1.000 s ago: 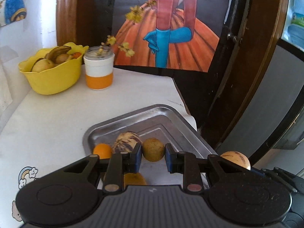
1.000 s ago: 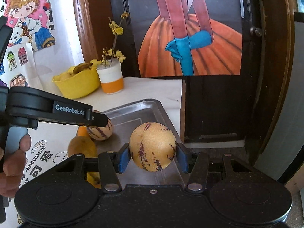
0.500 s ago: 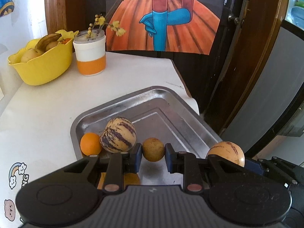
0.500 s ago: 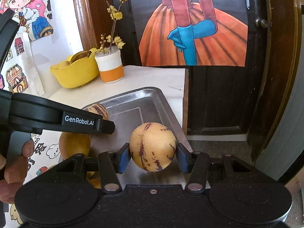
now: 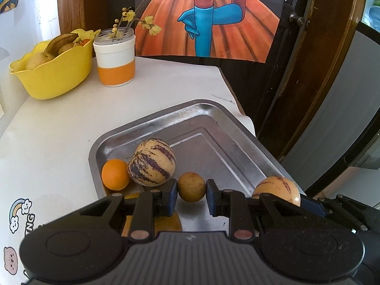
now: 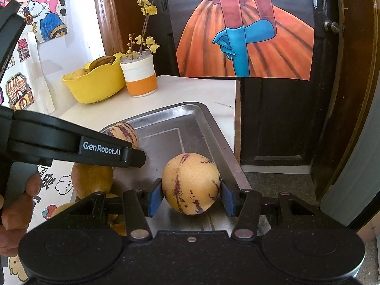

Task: Organize fruits
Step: 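Open both tools to release the brown fruit and melon in the tray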

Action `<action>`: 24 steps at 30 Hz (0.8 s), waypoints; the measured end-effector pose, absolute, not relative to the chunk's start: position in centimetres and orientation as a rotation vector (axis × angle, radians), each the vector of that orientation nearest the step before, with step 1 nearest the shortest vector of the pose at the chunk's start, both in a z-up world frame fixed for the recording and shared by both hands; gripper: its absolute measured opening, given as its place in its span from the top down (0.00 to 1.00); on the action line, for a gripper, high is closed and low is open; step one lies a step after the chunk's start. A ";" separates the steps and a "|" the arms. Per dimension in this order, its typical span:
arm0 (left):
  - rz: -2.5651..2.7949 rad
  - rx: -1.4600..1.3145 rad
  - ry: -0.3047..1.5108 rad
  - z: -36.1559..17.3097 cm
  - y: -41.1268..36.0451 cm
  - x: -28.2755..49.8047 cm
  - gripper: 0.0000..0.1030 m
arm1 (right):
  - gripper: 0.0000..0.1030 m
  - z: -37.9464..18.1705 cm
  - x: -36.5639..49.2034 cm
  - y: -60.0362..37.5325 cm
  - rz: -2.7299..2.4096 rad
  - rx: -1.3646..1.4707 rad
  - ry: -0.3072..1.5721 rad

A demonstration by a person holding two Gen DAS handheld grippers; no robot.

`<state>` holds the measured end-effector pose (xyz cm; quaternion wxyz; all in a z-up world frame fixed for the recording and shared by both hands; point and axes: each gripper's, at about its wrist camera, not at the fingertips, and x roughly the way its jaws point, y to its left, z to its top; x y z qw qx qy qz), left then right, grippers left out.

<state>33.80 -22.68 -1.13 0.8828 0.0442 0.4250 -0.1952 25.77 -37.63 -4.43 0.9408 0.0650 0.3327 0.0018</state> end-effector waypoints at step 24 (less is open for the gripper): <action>-0.415 0.040 0.821 1.3 -21.2 30.7 0.41 | 0.25 -2.2 21.0 -37.7 -0.026 0.114 0.565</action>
